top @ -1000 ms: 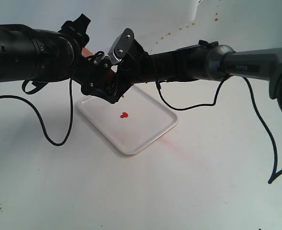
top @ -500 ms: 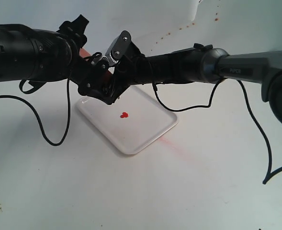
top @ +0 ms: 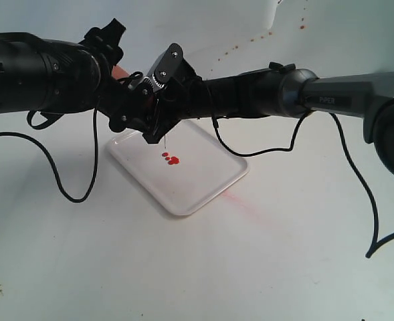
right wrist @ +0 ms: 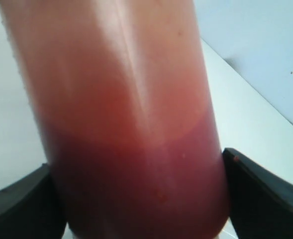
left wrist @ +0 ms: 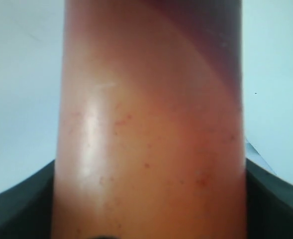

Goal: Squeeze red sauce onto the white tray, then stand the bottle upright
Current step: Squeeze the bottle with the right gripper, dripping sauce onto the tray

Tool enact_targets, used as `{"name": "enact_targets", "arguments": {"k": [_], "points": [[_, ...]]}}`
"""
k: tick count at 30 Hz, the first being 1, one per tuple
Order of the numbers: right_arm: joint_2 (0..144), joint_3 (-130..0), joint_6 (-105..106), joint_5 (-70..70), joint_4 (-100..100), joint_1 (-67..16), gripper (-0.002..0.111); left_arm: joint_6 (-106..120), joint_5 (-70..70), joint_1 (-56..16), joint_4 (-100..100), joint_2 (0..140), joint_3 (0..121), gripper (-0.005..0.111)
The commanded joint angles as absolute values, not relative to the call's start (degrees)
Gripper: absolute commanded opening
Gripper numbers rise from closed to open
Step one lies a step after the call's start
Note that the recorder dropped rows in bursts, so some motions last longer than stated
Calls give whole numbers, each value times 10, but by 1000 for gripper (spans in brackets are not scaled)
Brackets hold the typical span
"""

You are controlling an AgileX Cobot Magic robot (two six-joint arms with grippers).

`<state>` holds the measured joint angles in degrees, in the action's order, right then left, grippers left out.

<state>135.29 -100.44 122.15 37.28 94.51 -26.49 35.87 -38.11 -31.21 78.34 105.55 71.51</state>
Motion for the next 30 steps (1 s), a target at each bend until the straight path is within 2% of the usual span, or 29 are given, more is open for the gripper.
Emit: {"name": "enact_targets", "arguments": {"k": [1,12,14,17,18,21,30], "points": [[1354,-1008,1225,367,955,-269,0,347,-373,-316,787,1046,720,0],[1354,-1008,1216,367,955,-269,3,348,-373,-316,787,1046,720,0],[1354,-1008,1208,367,955,-268,12,348,-373,-316,787,1046,720,0],[1354,-1008,1207,367,955,-268,39,348,-373,-316,787,1046,720,0],[1354,-1008,1207,367,955,-268,58,348,-373,-316,787,1046,720,0],[1354,-1008,1209,357,949,-268,105,348,-373,-316,787,1046,720,0],[1352,-1008,1208,371,936,-268,105,349,-373,-316,787,1046,720,0]]}}
